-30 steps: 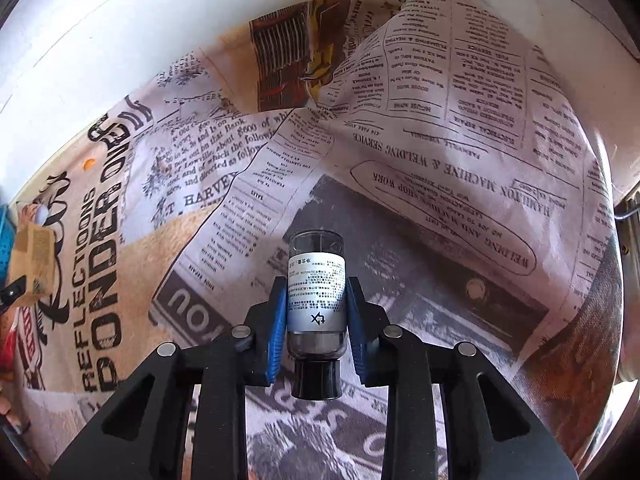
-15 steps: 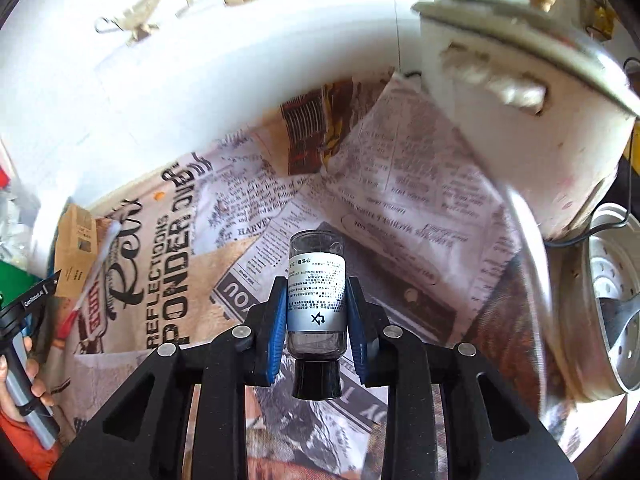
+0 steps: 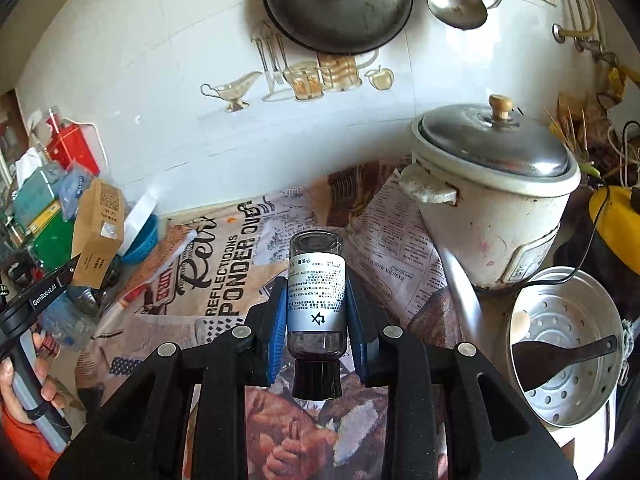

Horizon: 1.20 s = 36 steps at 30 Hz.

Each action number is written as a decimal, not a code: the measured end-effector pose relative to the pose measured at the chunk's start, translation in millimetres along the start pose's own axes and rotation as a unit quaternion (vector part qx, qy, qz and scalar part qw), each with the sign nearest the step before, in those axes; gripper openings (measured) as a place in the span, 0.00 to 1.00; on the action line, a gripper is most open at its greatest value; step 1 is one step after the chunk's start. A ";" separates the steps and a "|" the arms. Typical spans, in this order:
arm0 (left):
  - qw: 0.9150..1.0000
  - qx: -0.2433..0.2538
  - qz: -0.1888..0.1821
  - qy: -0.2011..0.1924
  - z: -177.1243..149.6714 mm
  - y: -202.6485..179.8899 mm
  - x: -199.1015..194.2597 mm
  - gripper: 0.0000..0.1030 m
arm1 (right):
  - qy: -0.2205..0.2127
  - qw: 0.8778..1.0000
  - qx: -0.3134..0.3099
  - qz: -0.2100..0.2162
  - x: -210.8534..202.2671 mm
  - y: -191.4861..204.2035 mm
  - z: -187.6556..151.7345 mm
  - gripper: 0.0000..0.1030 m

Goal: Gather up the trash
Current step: 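Lift the cardboard and small bottle and carry them down toward the bin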

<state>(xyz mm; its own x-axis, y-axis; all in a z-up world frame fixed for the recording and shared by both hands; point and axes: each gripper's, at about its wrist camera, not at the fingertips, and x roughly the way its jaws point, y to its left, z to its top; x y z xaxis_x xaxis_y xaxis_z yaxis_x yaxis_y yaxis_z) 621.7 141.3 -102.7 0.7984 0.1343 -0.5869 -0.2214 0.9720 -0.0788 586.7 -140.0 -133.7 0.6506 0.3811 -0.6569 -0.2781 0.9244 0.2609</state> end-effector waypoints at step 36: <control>0.988 0.074 -0.104 0.086 -212.6 95.7 -225.3 0.00 | 0.024 0.998 0.052 -0.028 -176.0 175.6 -212.3 0.25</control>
<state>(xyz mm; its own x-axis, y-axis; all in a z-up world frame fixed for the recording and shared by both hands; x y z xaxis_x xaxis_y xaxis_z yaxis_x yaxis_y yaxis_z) 301.5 163.1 -149.3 0.7084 -0.0934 -0.6996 0.0315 0.9944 -0.1009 273.3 -47.4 -122.5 0.6275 0.3309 -0.7048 -0.1665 0.9413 0.2937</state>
